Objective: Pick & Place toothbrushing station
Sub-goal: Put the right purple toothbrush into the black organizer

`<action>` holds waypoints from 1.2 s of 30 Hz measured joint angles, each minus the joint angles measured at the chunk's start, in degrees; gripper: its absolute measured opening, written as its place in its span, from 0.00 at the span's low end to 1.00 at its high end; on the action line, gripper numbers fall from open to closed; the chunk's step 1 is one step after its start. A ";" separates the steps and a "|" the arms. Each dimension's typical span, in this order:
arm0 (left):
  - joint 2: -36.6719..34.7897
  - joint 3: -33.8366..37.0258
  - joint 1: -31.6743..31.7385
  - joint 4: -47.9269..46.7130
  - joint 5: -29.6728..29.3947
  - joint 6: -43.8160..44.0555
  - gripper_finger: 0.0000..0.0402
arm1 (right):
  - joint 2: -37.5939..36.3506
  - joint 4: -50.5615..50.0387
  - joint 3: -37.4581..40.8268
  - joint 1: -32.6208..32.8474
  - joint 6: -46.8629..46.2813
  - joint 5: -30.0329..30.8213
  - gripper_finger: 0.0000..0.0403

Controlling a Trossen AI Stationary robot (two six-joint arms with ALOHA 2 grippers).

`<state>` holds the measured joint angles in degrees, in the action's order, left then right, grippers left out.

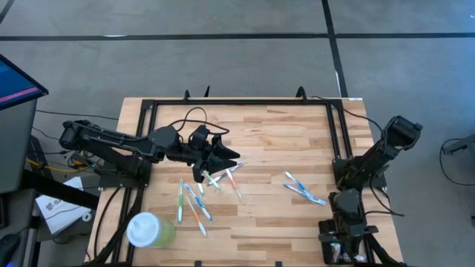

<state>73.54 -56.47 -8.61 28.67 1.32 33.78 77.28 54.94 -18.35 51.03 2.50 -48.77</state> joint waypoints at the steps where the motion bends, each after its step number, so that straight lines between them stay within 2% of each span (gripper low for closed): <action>1: 0.00 0.00 0.00 0.00 0.00 0.10 0.42 | 0.16 0.17 0.00 0.02 -0.16 -0.02 0.06; 10: 0.00 0.00 0.01 0.00 0.00 0.76 0.42 | 0.81 0.37 0.02 1.09 -0.90 -0.48 0.08; 23: 0.00 0.00 -0.01 -0.17 0.00 1.22 0.42 | 0.81 -1.10 0.02 1.20 -0.69 1.41 0.20; 27: 0.00 0.00 0.00 -0.15 0.01 1.22 0.42 | 0.78 -1.12 0.02 2.41 -0.85 3.67 0.23; 31: 0.00 0.00 0.01 -0.17 0.65 1.22 0.42 | 0.76 -2.27 0.02 3.47 -0.38 6.61 0.29; 36: 0.00 0.00 0.01 -0.17 0.79 1.22 0.42 | 0.61 -3.35 0.00 3.70 -0.33 7.24 0.38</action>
<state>73.54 -56.47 -8.60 28.49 2.11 35.00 77.89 51.59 -18.35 54.73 2.17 -41.53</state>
